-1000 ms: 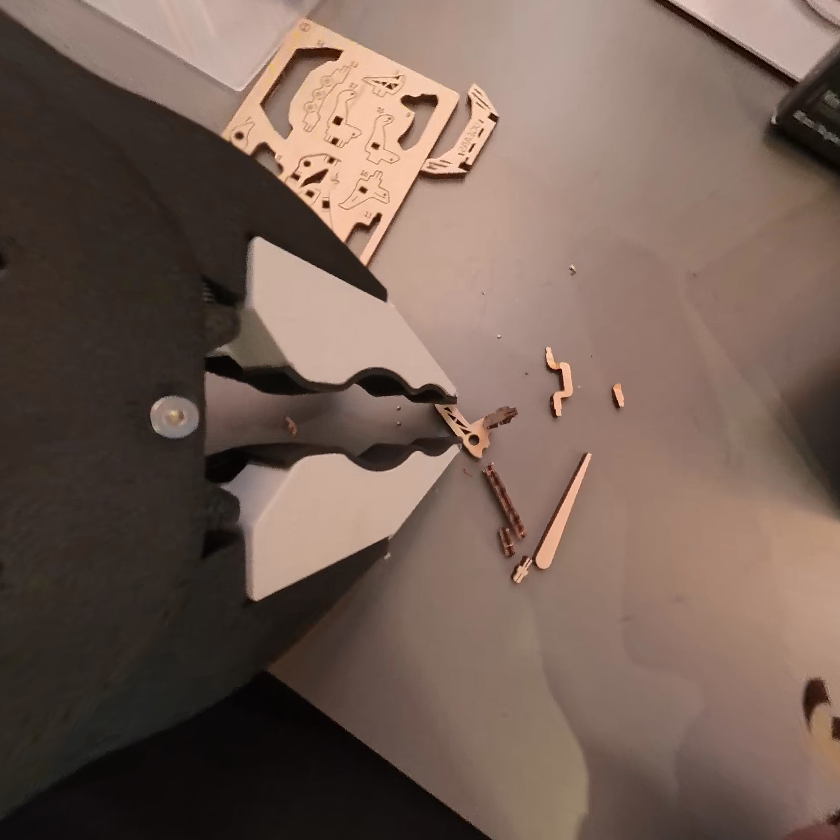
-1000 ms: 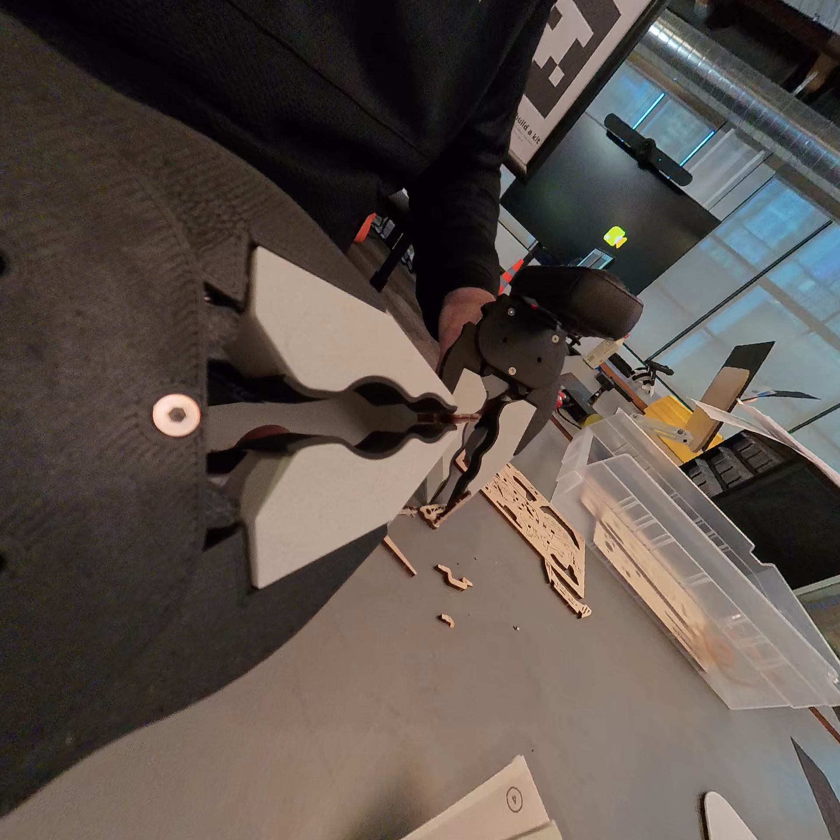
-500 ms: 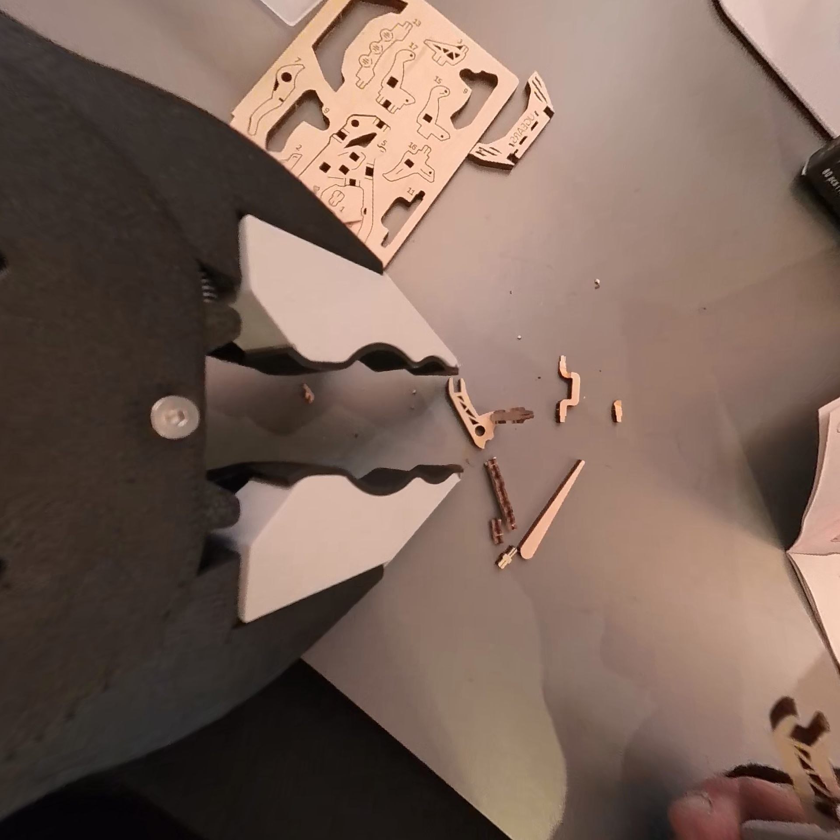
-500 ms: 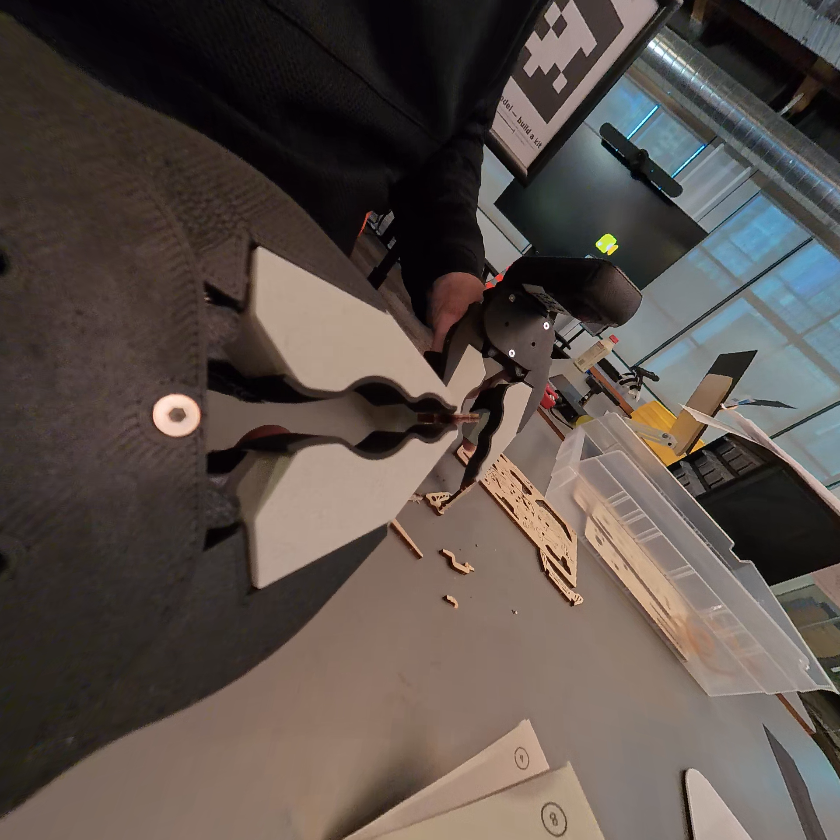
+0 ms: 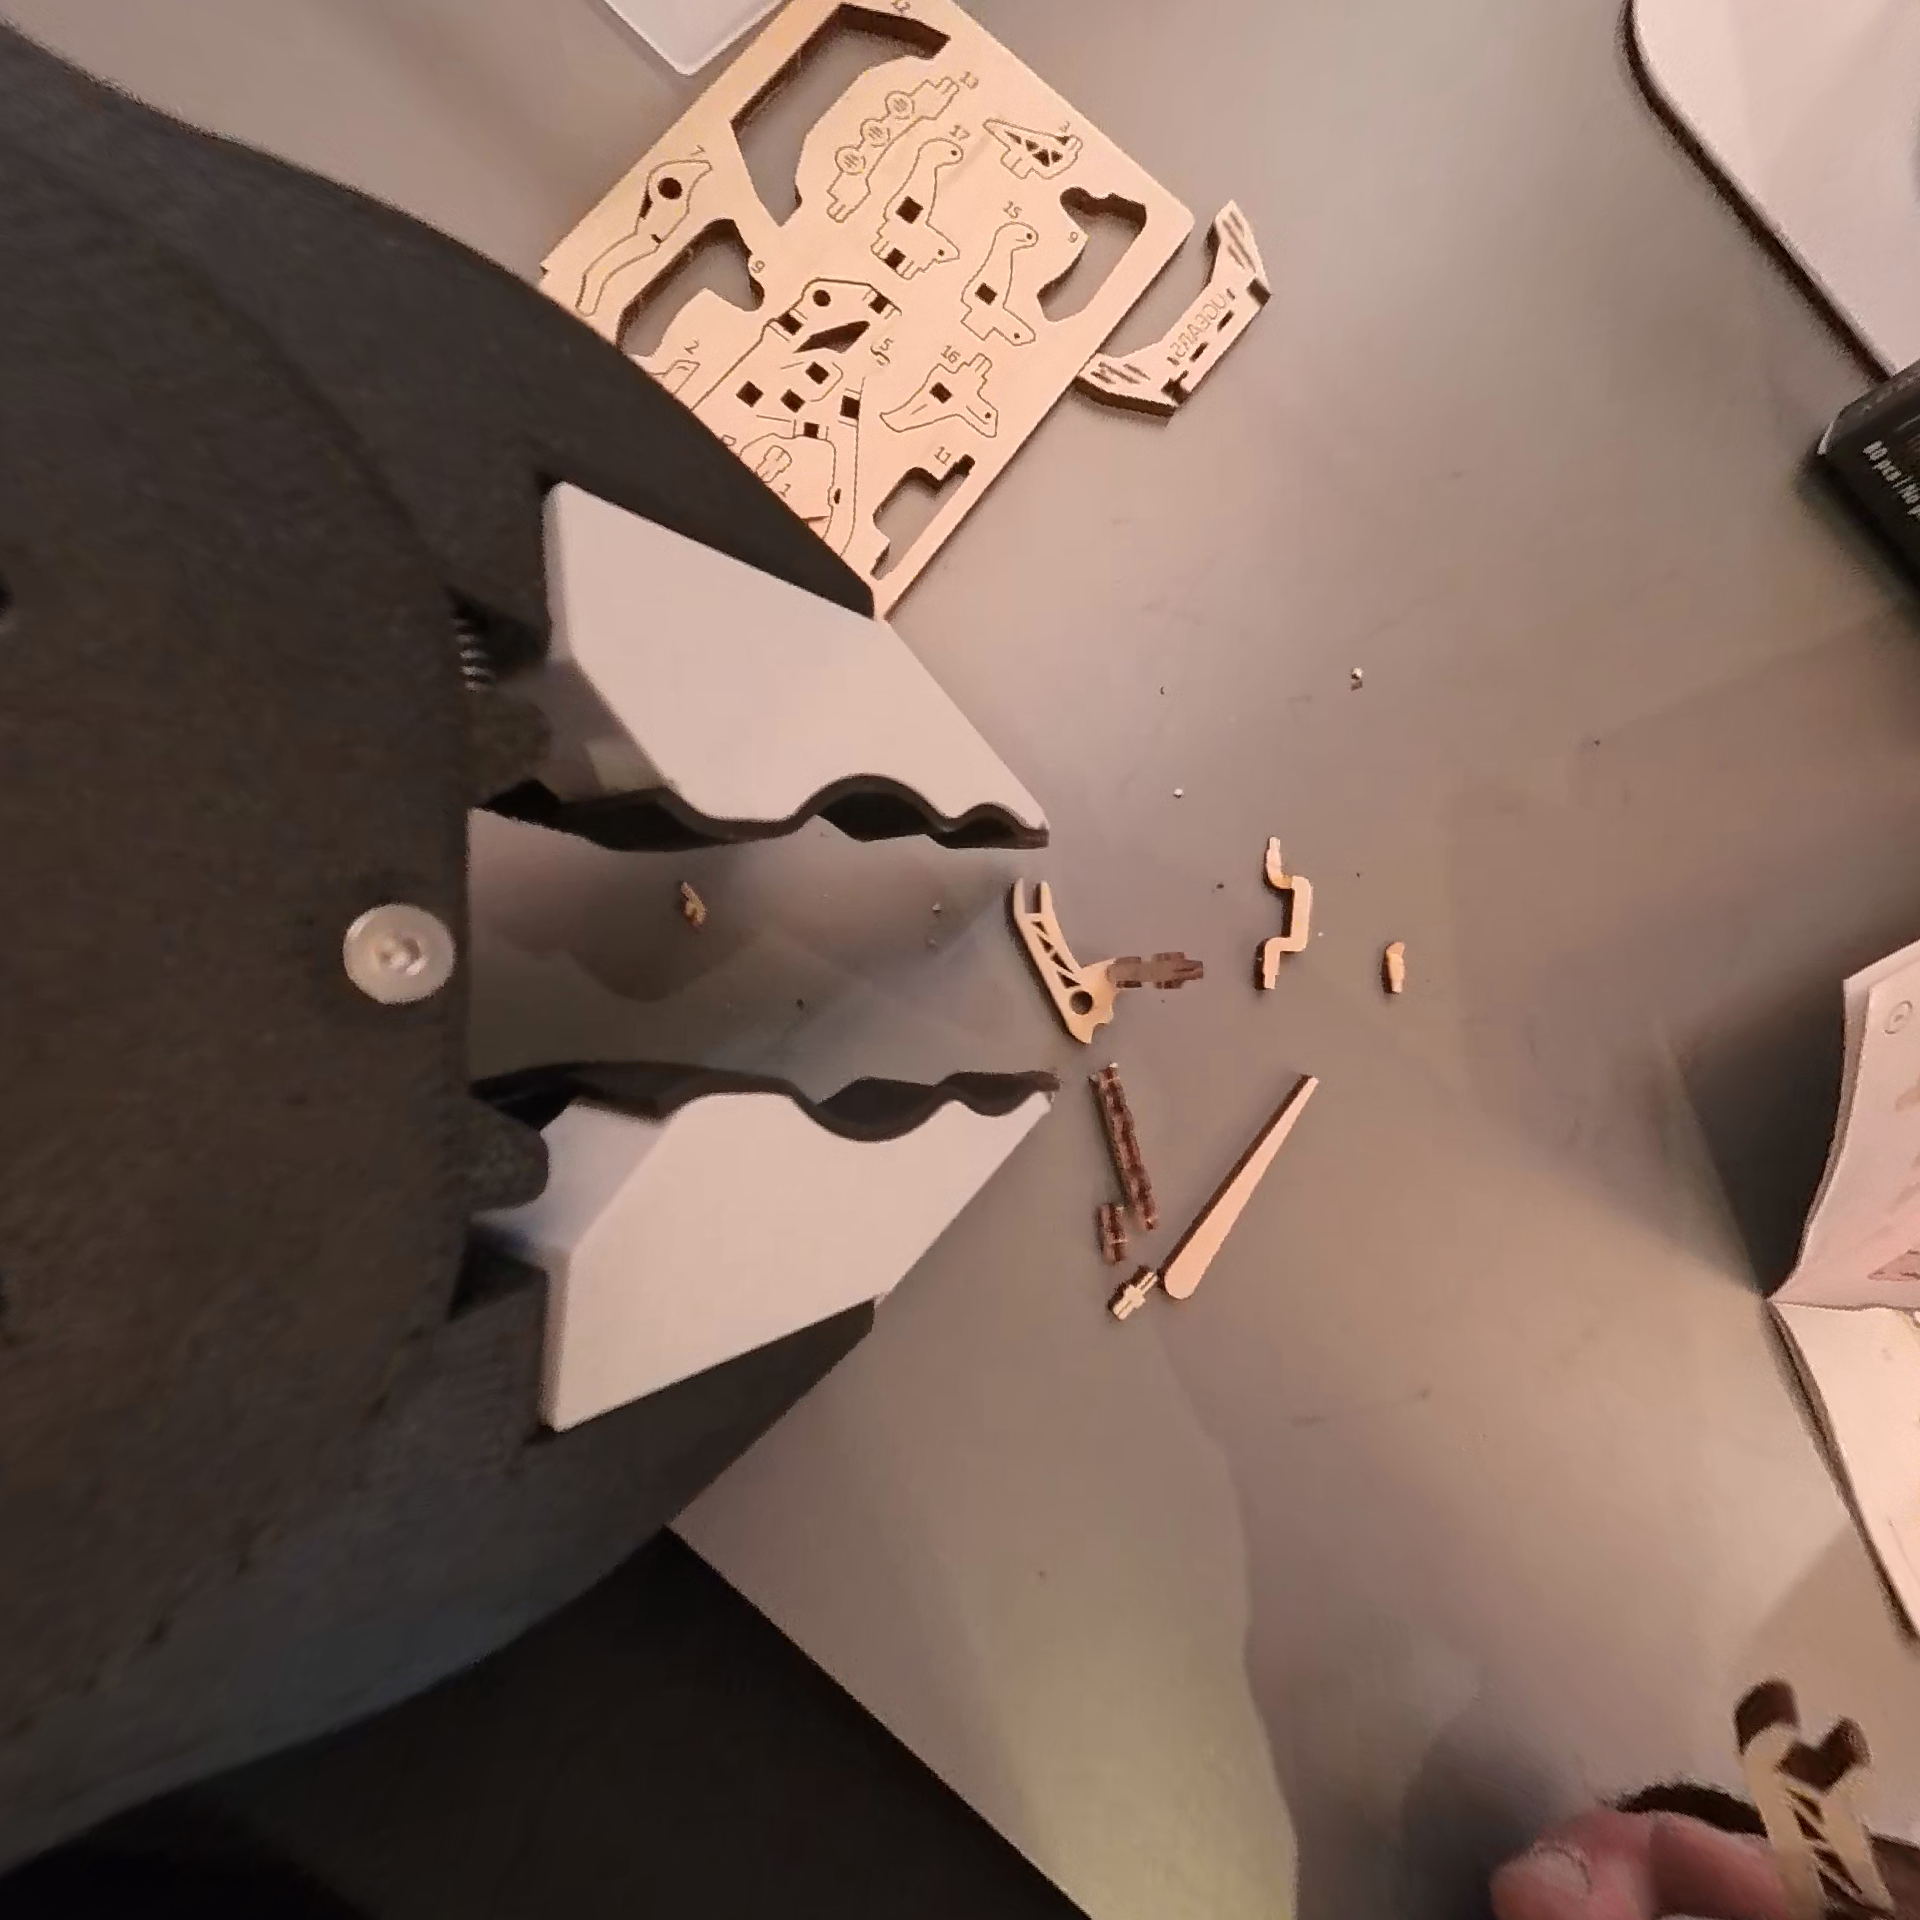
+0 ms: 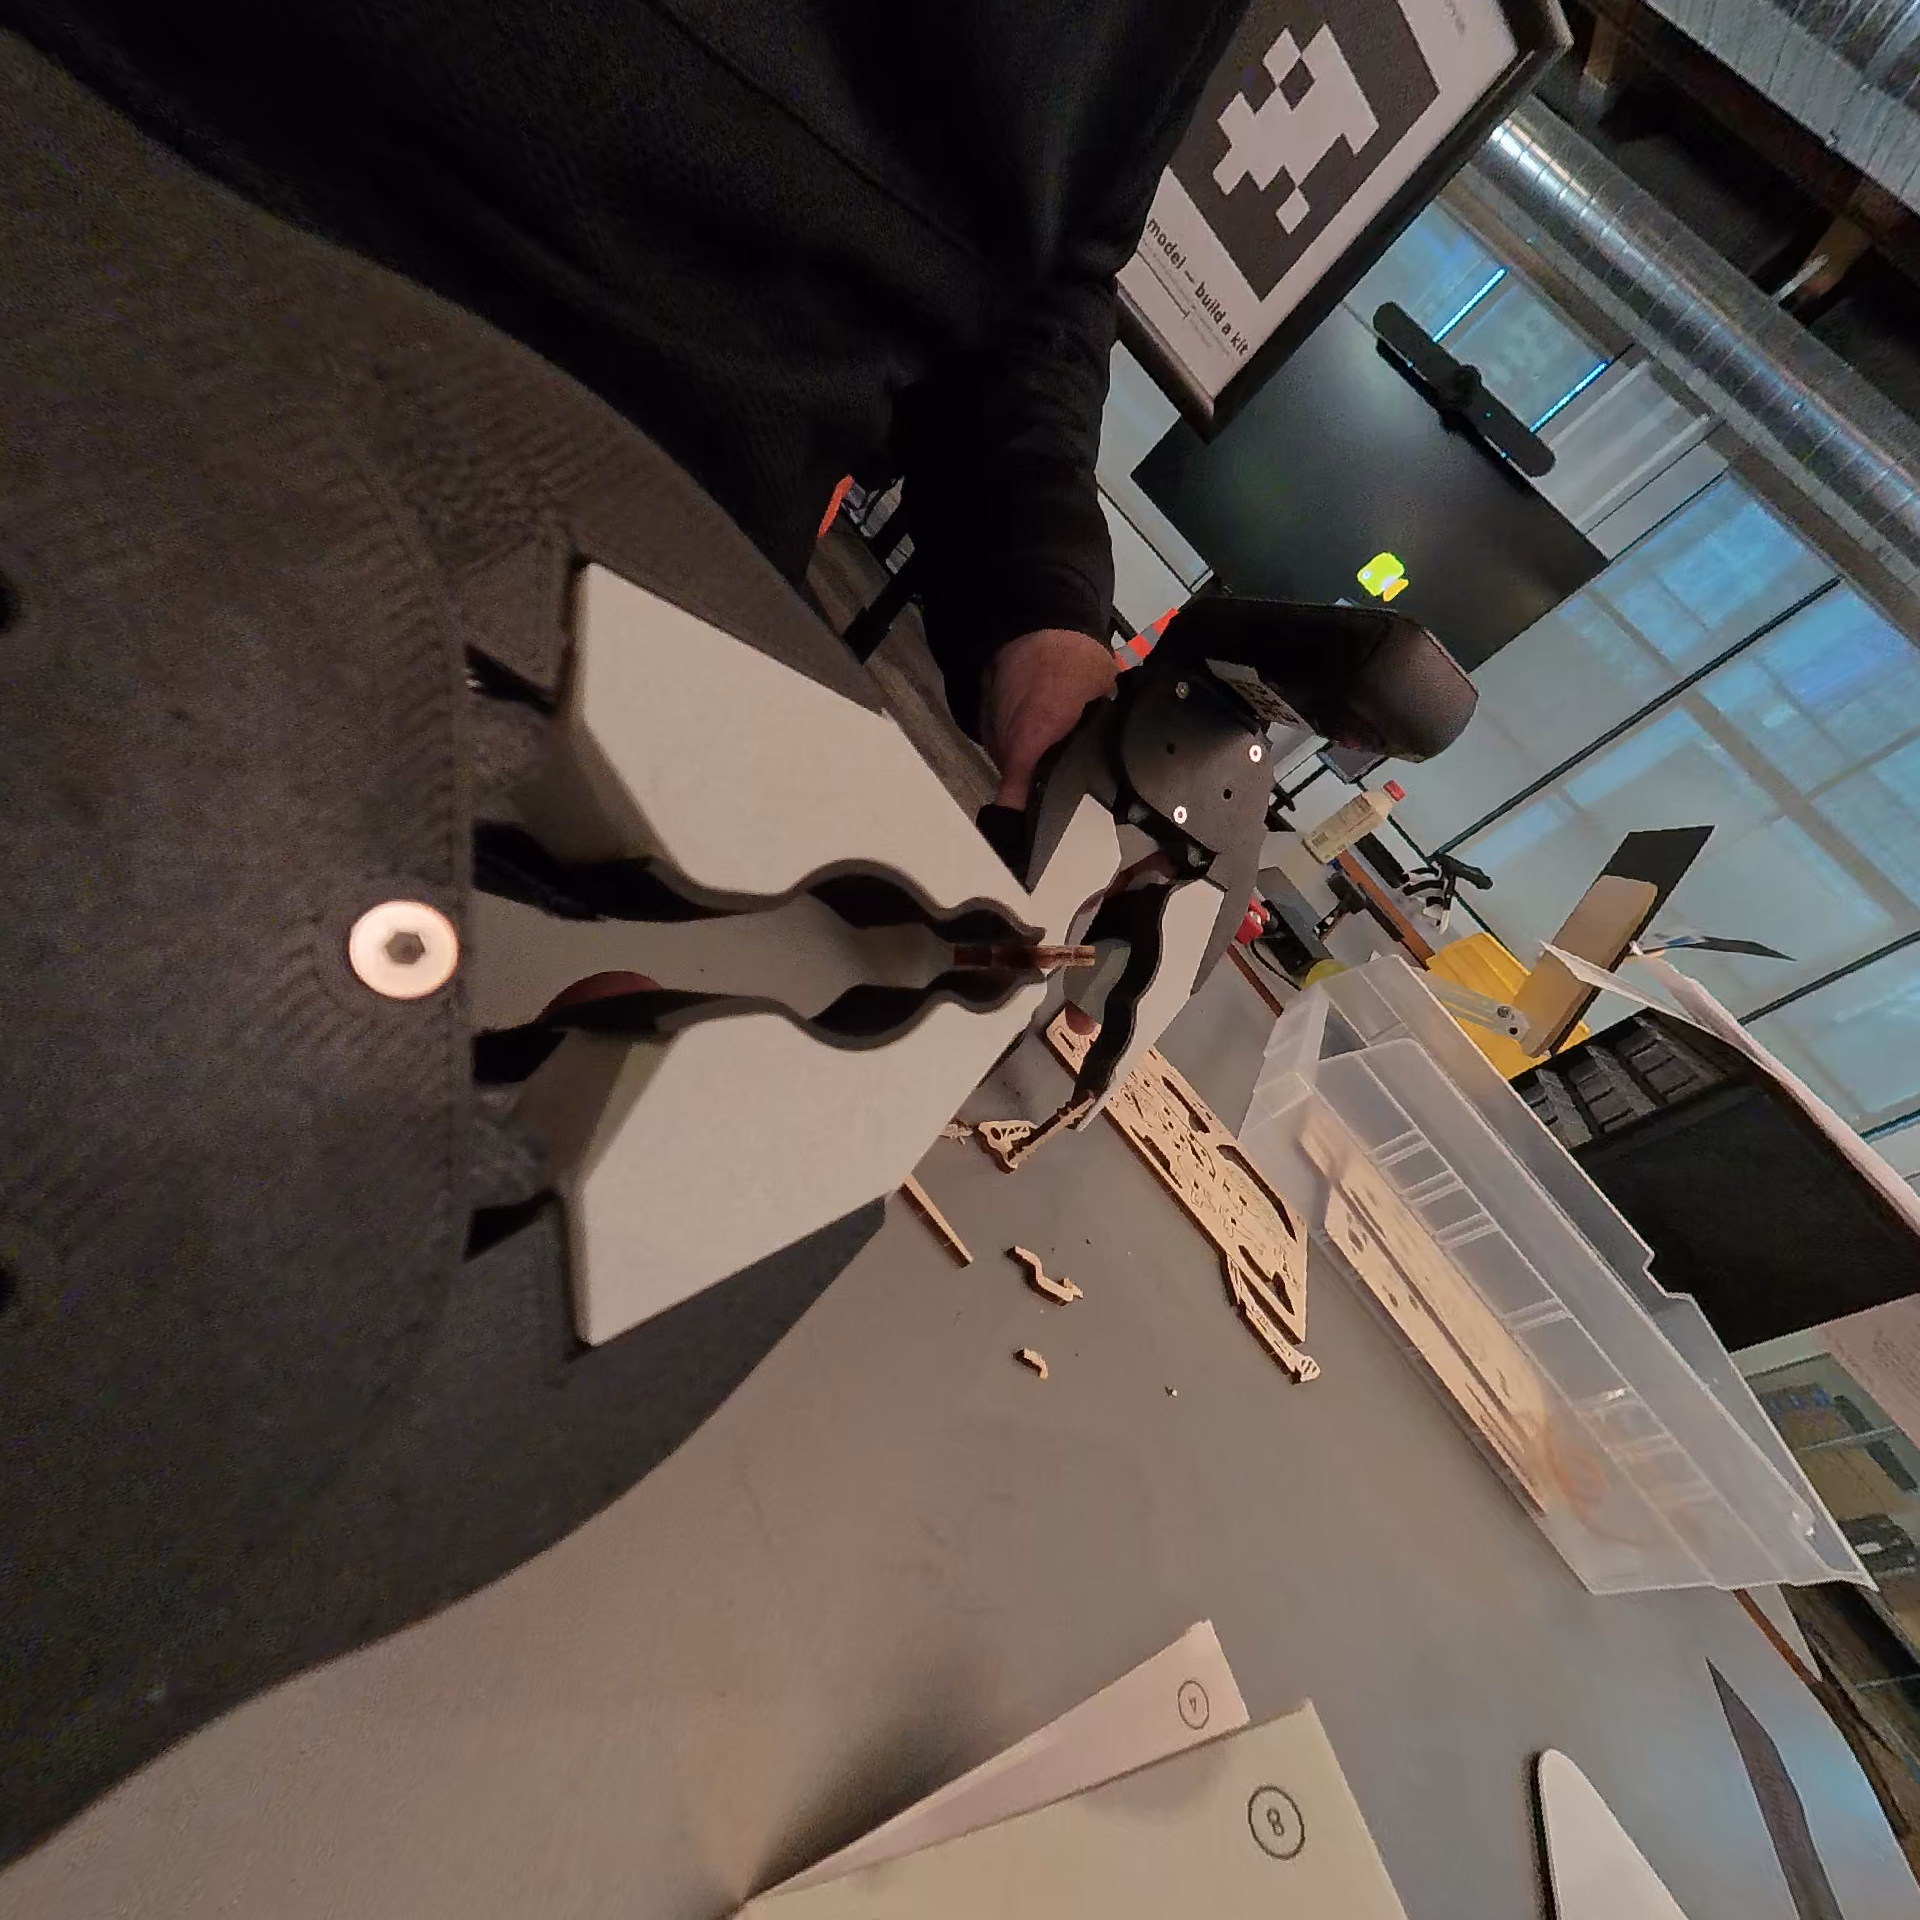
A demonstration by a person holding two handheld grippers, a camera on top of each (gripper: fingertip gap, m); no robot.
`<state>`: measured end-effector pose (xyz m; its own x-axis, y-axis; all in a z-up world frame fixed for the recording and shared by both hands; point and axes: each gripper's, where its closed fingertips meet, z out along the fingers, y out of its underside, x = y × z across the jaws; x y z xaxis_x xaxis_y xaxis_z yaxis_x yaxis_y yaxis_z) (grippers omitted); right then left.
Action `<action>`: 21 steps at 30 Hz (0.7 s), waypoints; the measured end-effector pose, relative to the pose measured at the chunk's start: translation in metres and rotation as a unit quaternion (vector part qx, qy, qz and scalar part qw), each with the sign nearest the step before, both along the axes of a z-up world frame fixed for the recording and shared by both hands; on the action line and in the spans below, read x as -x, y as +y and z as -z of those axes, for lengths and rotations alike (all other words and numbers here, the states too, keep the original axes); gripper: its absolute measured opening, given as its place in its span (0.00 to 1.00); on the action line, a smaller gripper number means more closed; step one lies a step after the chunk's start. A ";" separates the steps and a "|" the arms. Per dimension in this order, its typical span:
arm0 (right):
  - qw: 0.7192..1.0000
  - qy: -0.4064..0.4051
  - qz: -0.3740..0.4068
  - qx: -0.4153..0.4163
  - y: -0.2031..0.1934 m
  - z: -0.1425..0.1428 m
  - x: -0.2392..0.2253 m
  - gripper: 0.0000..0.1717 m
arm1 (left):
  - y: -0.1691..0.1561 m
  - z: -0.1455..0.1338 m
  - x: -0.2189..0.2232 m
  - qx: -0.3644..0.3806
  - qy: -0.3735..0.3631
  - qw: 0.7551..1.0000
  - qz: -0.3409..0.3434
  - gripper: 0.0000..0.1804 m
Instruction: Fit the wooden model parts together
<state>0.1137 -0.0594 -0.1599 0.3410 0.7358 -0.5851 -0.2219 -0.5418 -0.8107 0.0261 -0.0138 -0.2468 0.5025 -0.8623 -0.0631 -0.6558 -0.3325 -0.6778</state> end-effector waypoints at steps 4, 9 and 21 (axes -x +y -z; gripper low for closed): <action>1.000 0.000 0.002 0.002 0.001 0.000 0.000 0.00 | -0.001 -0.004 0.004 0.002 -0.011 1.000 -0.009 0.25; 1.000 -0.012 0.002 0.010 0.003 0.003 0.004 0.00 | 0.002 -0.024 0.017 -0.012 -0.038 0.999 -0.023 0.26; 0.997 -0.011 -0.024 0.068 0.017 0.008 0.050 0.00 | -0.018 -0.071 0.002 0.042 -0.176 0.982 0.046 0.19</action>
<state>0.0642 -0.0423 -0.1674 0.3208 0.6658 -0.6737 -0.1769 -0.6566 -0.7332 0.0243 -0.0319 -0.1754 0.3996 -0.9002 0.1730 -0.4165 -0.3464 -0.8406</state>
